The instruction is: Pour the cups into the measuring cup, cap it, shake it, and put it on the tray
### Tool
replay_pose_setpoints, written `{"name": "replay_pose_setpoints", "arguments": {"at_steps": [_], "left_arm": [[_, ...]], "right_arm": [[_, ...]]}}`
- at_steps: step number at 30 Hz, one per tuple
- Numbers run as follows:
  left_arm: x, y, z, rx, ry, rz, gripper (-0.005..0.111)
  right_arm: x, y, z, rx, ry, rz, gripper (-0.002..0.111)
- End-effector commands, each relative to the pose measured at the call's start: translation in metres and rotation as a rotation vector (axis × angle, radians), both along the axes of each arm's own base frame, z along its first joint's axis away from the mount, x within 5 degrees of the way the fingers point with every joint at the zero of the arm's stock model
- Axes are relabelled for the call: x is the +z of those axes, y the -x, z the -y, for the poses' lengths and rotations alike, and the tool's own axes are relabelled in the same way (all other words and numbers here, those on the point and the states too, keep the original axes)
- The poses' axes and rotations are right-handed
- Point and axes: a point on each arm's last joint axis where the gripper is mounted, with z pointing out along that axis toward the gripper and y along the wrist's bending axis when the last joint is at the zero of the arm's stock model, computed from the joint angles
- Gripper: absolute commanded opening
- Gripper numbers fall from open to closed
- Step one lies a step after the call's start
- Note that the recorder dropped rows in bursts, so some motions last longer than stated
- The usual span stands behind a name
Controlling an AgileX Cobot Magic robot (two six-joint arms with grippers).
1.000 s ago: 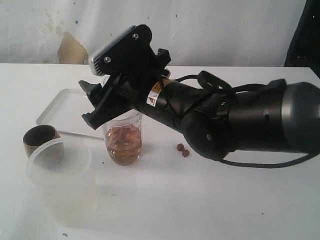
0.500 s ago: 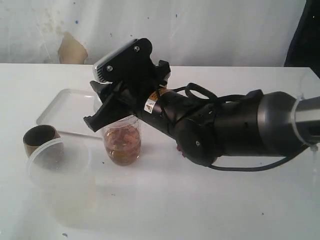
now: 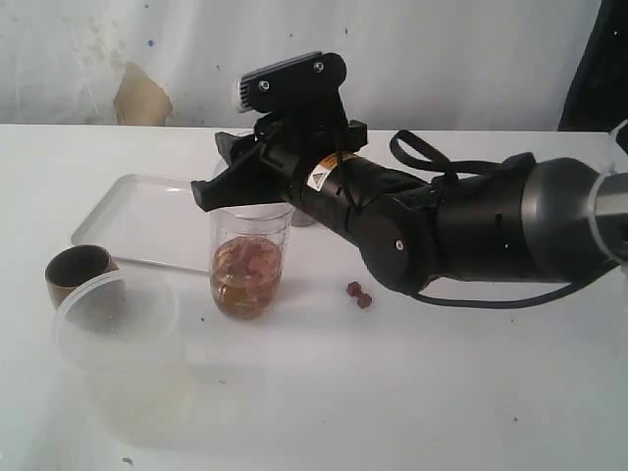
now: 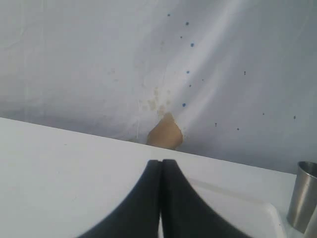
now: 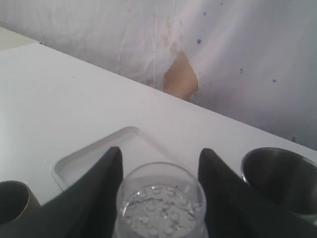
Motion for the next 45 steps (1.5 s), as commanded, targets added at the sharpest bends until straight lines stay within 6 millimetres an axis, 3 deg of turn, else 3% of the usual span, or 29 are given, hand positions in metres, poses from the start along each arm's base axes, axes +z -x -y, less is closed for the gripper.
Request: {"name": "replay_pose_setpoints", "arguments": {"at_steps": [1,8,17,29,37,45], "left_arm": [[-0.001,0.000,0.000,0.002,-0.005,0.010,0.000],[-0.001,0.000,0.000,0.002,-0.005,0.010,0.000],[-0.001,0.000,0.000,0.002,-0.005,0.010,0.000],[-0.001,0.000,0.000,0.002,-0.005,0.010,0.000],[-0.001,0.000,0.000,0.002,-0.005,0.010,0.000],[-0.001,0.000,0.000,0.002,-0.005,0.010,0.000]], "right_arm": [[-0.016,0.001,0.003,0.002,0.046,-0.121,0.000],[-0.009,0.003,0.003,0.014,0.047,-0.095,0.000],[0.027,0.013,0.010,0.029,0.037,-0.003,0.000],[0.038,0.021,0.000,0.084,0.083,0.035,0.000],[0.028,0.038,-0.017,0.174,0.158,-0.039,0.000],[-0.009,0.035,-0.025,0.159,0.139,-0.219,0.000]]}}
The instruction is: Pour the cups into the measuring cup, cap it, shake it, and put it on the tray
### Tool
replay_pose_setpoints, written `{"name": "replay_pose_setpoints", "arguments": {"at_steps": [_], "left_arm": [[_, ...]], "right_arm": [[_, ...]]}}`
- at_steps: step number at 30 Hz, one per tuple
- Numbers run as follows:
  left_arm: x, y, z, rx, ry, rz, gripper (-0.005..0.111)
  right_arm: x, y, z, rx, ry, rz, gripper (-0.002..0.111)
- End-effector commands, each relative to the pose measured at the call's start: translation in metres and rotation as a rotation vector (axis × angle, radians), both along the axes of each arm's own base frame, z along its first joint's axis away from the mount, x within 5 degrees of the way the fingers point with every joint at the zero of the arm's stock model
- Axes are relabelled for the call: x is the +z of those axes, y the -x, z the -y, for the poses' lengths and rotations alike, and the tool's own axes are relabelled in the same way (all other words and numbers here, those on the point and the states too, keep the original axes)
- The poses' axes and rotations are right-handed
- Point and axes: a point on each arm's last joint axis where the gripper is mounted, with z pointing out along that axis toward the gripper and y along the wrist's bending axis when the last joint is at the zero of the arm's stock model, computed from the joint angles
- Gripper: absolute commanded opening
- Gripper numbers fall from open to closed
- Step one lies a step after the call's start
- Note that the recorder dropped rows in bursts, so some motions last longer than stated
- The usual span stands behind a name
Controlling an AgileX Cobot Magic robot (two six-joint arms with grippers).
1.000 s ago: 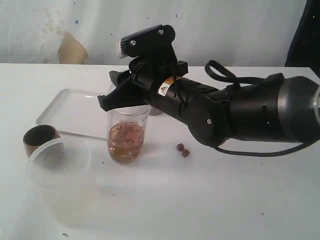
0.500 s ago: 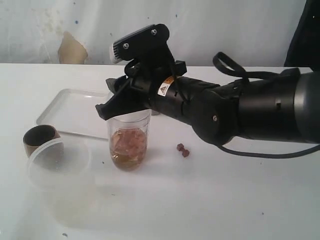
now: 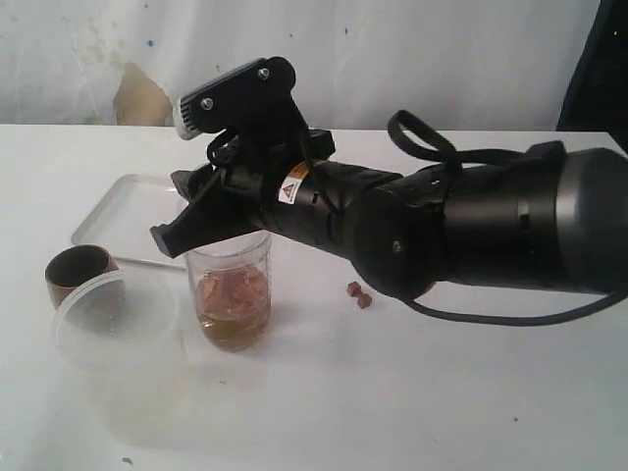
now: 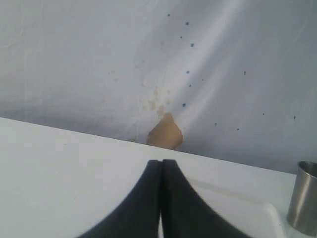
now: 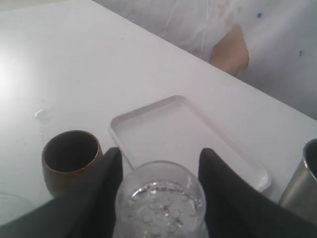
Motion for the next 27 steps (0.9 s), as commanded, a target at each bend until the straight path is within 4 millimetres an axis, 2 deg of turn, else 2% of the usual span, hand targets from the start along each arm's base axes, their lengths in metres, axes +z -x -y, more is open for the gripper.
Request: {"name": "replay_pose_setpoints", "arguments": {"at_steps": [1,6,11,15,22,27], "left_arm": [[-0.001,0.000,0.000,0.002,-0.005,0.010,0.000],[-0.001,0.000,0.000,0.002,-0.005,0.010,0.000],[-0.001,0.000,0.000,0.002,-0.005,0.010,0.000],[-0.001,0.000,0.000,0.002,-0.005,0.010,0.000],[-0.001,0.000,0.000,0.002,-0.005,0.010,0.000],[-0.001,0.000,0.000,0.002,-0.005,0.010,0.000]], "right_arm": [[-0.024,0.005,-0.005,0.008,0.041,-0.130,0.000],[-0.034,0.011,-0.008,0.017,0.053,-0.173,0.000],[-0.055,0.020,0.004,-0.020,0.047,-0.202,0.000],[-0.062,0.024,0.007,-0.031,0.049,-0.238,0.000],[-0.085,0.024,0.004,-0.053,0.064,-0.327,0.000],[-0.089,0.027,-0.001,-0.039,0.071,-0.329,0.000]]}}
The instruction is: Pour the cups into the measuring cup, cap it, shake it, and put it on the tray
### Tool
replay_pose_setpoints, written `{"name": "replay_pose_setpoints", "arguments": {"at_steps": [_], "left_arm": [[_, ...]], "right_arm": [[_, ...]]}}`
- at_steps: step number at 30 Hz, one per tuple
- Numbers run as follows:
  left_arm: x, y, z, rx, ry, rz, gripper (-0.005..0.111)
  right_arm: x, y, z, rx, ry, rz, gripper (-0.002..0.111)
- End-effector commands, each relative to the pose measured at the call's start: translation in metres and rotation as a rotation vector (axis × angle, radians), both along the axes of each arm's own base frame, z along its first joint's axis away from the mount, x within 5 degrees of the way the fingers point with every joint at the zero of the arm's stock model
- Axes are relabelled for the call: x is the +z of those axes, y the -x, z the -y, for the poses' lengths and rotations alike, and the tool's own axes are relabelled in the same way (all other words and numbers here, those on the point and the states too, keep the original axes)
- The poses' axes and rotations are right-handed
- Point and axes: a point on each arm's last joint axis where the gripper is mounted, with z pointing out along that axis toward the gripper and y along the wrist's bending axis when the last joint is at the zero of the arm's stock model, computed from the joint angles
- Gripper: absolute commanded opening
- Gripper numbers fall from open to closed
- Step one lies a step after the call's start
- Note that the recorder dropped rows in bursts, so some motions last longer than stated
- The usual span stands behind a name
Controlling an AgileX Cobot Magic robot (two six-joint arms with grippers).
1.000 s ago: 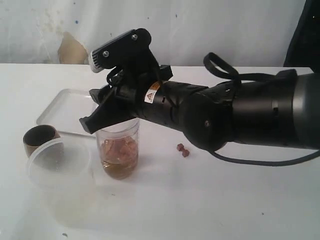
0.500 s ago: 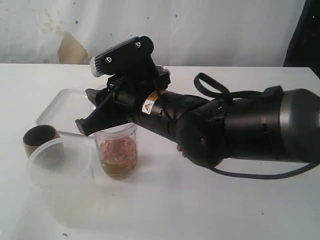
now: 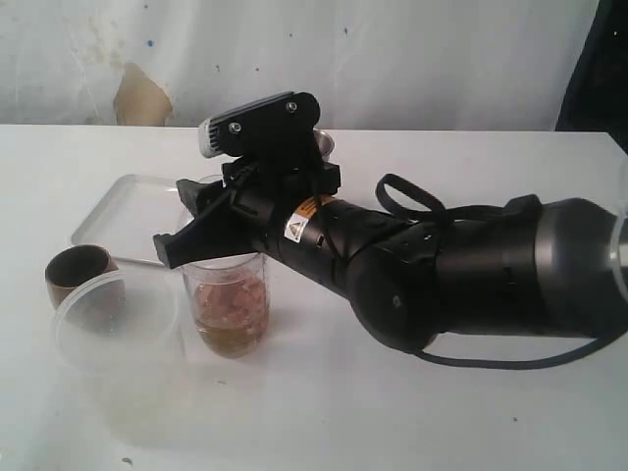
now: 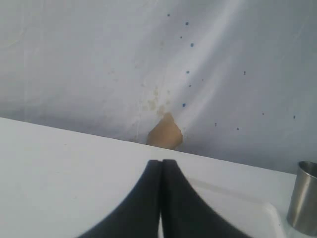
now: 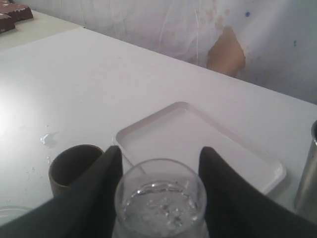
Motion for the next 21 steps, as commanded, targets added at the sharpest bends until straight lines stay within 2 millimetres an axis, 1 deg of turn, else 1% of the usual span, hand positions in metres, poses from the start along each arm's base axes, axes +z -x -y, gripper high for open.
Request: {"name": "replay_pose_setpoints", "arguments": {"at_steps": [1,7,9,11,12,14,16,18,19,21], "left_arm": [[-0.001,0.000,0.000,0.002,-0.005,0.010,0.000],[-0.001,0.000,0.000,0.002,-0.005,0.010,0.000],[-0.001,0.000,0.000,0.002,-0.005,0.010,0.000],[-0.001,0.000,0.000,0.002,-0.005,0.010,0.000],[-0.001,0.000,0.000,0.002,-0.005,0.010,0.000],[-0.001,0.000,0.000,0.002,-0.005,0.010,0.000],[-0.001,0.000,0.000,0.002,-0.005,0.010,0.000],[-0.001,0.000,0.000,0.002,-0.005,0.010,0.000],[-0.001,0.000,0.000,0.002,-0.005,0.010,0.000],[-0.001,0.000,0.000,0.002,-0.005,0.010,0.000]], "right_arm": [[-0.053,0.017,0.001,0.039,0.176,-0.288,0.000],[-0.047,0.018,0.001,0.055,0.189,-0.258,0.001],[-0.044,0.018,0.001,0.056,0.186,-0.252,0.007],[-0.041,0.019,0.002,0.061,0.187,-0.240,0.018],[-0.039,0.019,0.002,0.061,0.182,-0.233,0.025],[-0.036,0.018,0.002,0.067,0.185,-0.208,0.042],[-0.030,0.018,0.002,0.065,0.171,-0.187,0.063],[-0.025,0.018,0.002,0.064,0.158,-0.164,0.079],[-0.023,0.018,0.003,0.067,0.159,-0.148,0.085],[-0.018,0.018,0.003,0.070,0.155,-0.119,0.093]]}}
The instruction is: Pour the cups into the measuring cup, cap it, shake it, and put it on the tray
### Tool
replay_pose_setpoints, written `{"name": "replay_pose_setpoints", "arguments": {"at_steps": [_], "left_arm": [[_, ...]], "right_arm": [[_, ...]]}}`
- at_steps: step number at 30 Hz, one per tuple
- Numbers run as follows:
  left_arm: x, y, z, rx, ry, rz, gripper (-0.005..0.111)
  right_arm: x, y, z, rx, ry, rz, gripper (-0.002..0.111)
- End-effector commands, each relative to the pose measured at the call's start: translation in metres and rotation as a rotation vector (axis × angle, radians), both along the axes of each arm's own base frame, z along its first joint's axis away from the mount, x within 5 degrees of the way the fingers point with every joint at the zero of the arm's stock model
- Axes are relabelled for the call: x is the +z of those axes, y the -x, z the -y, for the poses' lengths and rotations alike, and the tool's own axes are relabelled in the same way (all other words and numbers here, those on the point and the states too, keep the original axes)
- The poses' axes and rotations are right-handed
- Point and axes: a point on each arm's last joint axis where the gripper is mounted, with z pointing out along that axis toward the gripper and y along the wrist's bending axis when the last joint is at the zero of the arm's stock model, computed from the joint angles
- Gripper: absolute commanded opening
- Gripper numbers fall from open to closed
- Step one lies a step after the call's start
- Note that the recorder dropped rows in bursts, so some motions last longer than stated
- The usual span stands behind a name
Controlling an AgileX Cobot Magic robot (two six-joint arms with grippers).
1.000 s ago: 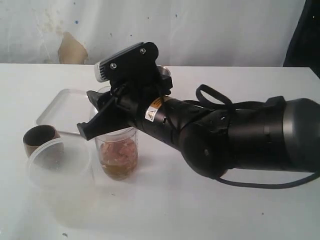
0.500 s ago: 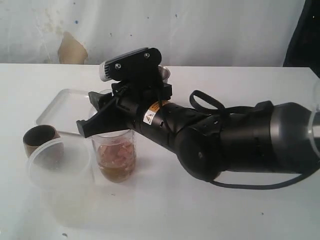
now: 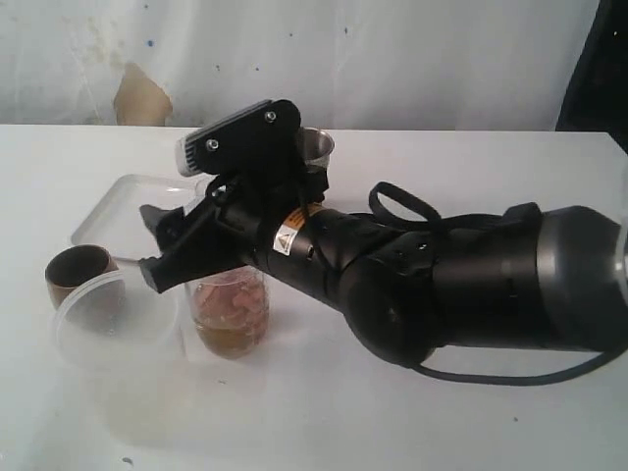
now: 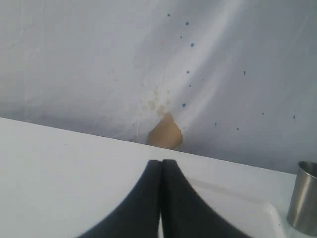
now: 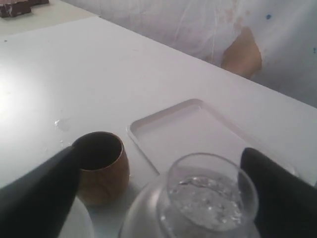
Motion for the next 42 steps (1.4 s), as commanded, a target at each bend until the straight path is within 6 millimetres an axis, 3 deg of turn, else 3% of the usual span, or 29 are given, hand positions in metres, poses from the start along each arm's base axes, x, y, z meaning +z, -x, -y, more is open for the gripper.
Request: {"name": "replay_pose_setpoints", "arguments": {"at_steps": [1,9,19,30,42], "left_arm": [[-0.001,0.000,0.000,0.002,-0.005,0.010,0.000],[-0.001,0.000,0.000,0.002,-0.005,0.010,0.000],[-0.001,0.000,0.000,0.002,-0.005,0.010,0.000],[-0.001,0.000,0.000,0.002,-0.005,0.010,0.000],[-0.001,0.000,0.000,0.002,-0.005,0.010,0.000]], "right_arm": [[-0.024,0.010,0.006,0.019,0.113,-0.145,0.095],[0.001,0.016,0.012,0.029,0.083,-0.114,0.097],[0.015,0.027,0.020,0.055,0.110,-0.167,0.097],[-0.021,0.038,0.059,-0.041,0.096,-0.093,0.097],[-0.074,0.031,0.040,0.040,-0.043,-0.055,0.097]]}}
